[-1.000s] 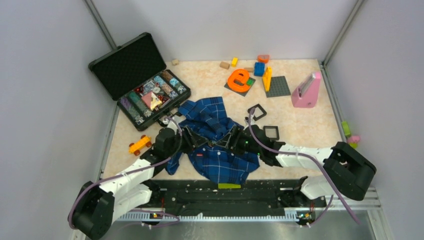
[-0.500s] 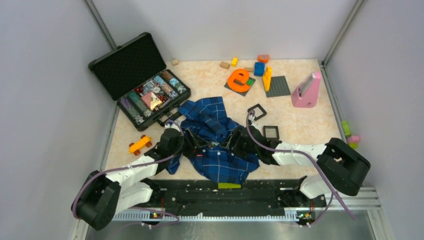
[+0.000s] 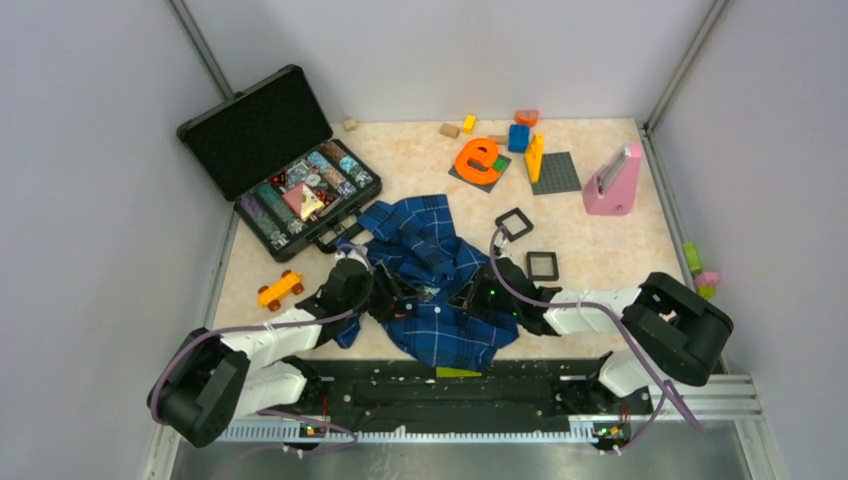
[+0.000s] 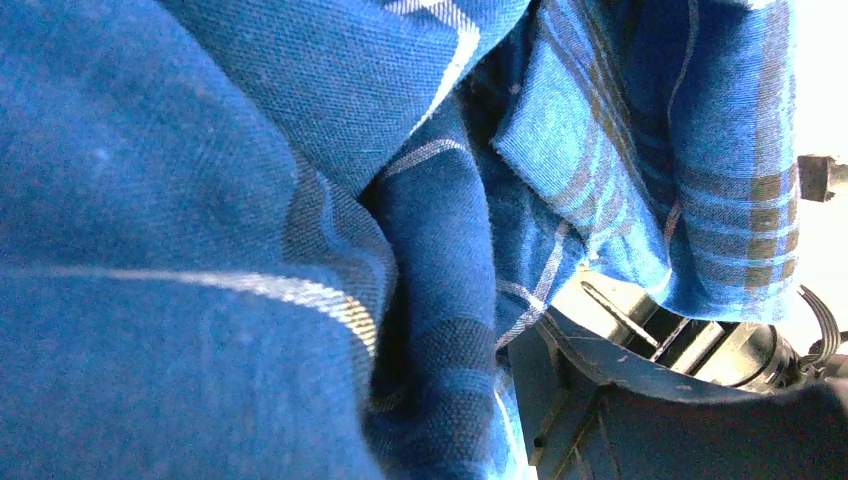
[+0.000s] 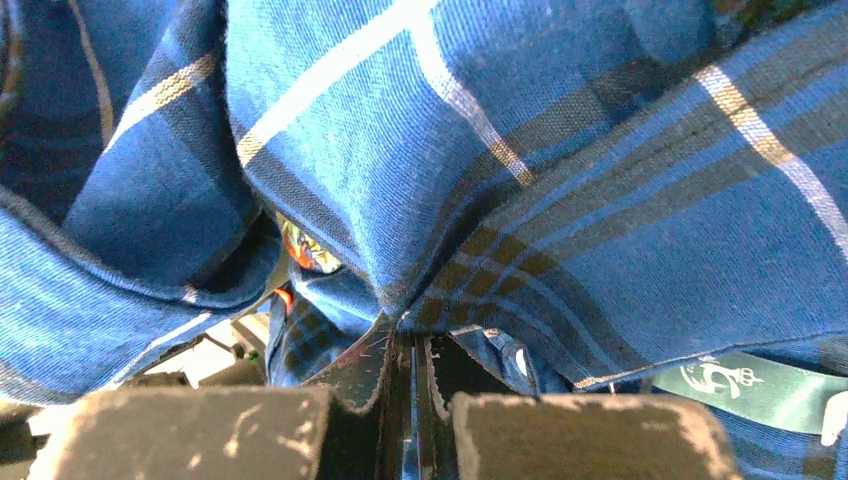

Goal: Remove the brooch from the garment
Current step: Remove the brooch from the clothes.

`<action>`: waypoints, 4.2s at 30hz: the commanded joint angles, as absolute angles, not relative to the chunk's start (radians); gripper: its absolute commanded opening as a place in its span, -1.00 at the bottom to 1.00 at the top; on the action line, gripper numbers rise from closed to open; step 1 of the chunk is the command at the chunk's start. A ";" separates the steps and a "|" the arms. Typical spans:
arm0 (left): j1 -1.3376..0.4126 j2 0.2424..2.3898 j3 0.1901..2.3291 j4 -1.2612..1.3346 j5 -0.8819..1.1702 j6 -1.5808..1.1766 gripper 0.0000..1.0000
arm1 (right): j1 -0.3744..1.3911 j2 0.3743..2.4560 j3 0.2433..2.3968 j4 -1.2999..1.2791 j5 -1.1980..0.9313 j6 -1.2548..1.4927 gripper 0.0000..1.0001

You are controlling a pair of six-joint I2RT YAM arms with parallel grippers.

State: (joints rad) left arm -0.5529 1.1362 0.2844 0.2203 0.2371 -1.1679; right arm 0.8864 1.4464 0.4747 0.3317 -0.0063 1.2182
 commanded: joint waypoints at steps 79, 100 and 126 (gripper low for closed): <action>-0.536 0.903 0.413 0.578 0.631 -0.983 -1.00 | 0.922 1.177 0.493 0.505 -0.321 -0.053 -0.45; -0.535 0.866 0.405 0.548 0.638 -0.987 -1.00 | 0.922 1.198 0.470 0.544 -0.278 -0.052 -1.00; -0.555 0.598 0.617 -0.196 0.460 -0.610 0.22 | 0.824 0.887 0.615 0.177 -0.244 0.233 -1.00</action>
State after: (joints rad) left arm -0.5442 0.6350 0.4900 -0.0341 0.5297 -0.7475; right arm 0.8391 0.9161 0.5014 0.2466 -0.2382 0.1692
